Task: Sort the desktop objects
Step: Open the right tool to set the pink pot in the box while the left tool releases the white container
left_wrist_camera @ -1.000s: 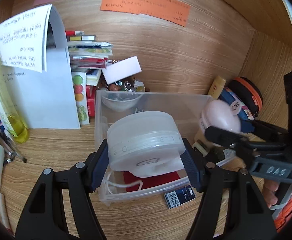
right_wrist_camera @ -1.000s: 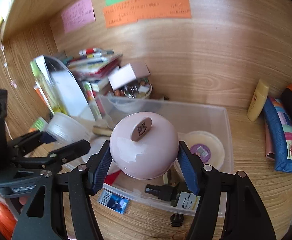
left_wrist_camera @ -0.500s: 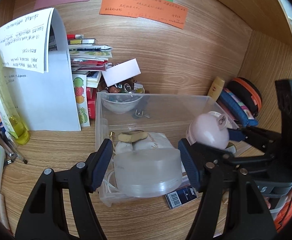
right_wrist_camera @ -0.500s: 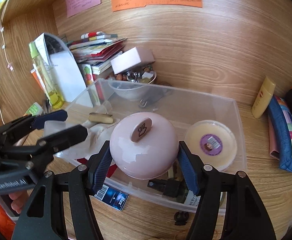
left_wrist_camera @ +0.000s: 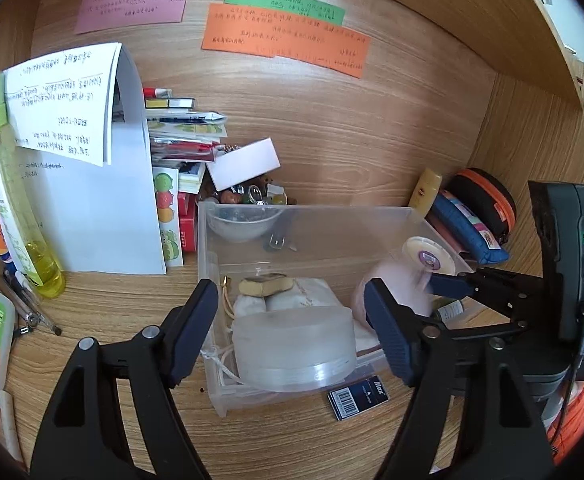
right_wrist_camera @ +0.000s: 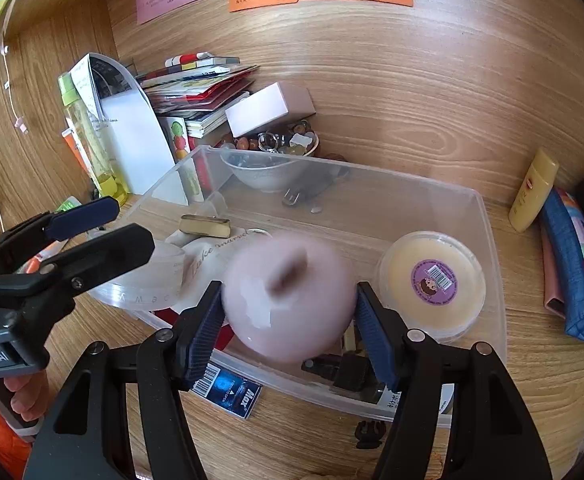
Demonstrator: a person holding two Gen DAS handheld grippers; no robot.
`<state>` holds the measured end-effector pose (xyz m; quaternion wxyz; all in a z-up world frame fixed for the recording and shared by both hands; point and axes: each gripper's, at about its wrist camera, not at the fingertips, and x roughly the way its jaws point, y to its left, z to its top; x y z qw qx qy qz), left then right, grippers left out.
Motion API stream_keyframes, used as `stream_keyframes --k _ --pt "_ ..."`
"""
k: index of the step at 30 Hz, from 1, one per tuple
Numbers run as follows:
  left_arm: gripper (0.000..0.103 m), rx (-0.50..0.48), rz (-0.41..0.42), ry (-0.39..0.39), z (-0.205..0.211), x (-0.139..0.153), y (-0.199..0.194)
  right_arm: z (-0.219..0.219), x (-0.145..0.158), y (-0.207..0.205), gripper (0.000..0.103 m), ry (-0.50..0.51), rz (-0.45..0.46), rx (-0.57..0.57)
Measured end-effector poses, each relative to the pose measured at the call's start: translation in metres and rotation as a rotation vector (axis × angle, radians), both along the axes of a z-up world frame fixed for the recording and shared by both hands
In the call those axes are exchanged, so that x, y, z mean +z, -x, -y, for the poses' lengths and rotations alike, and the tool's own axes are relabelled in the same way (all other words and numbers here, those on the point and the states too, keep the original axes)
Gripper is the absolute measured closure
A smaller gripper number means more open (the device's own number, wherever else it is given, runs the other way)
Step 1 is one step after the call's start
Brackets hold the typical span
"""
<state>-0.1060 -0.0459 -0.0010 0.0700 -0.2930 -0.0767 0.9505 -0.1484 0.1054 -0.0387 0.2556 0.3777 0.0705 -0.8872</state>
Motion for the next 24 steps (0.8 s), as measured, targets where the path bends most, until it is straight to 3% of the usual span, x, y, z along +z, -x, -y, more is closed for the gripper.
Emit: stream_keyframes --k 8,12,18,24 --pt "0.025 0.006 0.003 0.014 0.000 -0.002 0.002 0.002 0.005 -0.007 0.034 -0.027 -0.035 0.020" --pt "0.015 0.020 -0.008 0.026 0.001 0.000 -0.001 0.005 0.010 -0.015 0.025 -0.033 -0.077 0.047" --pt "0.007 0.058 -0.055 0.016 0.008 0.007 -0.010 0.008 0.014 -0.025 0.022 -0.048 -0.111 0.070" --pt "0.007 0.079 -0.039 0.008 0.009 0.005 -0.020 0.000 0.021 -0.035 0.021 -0.041 -0.128 0.042"
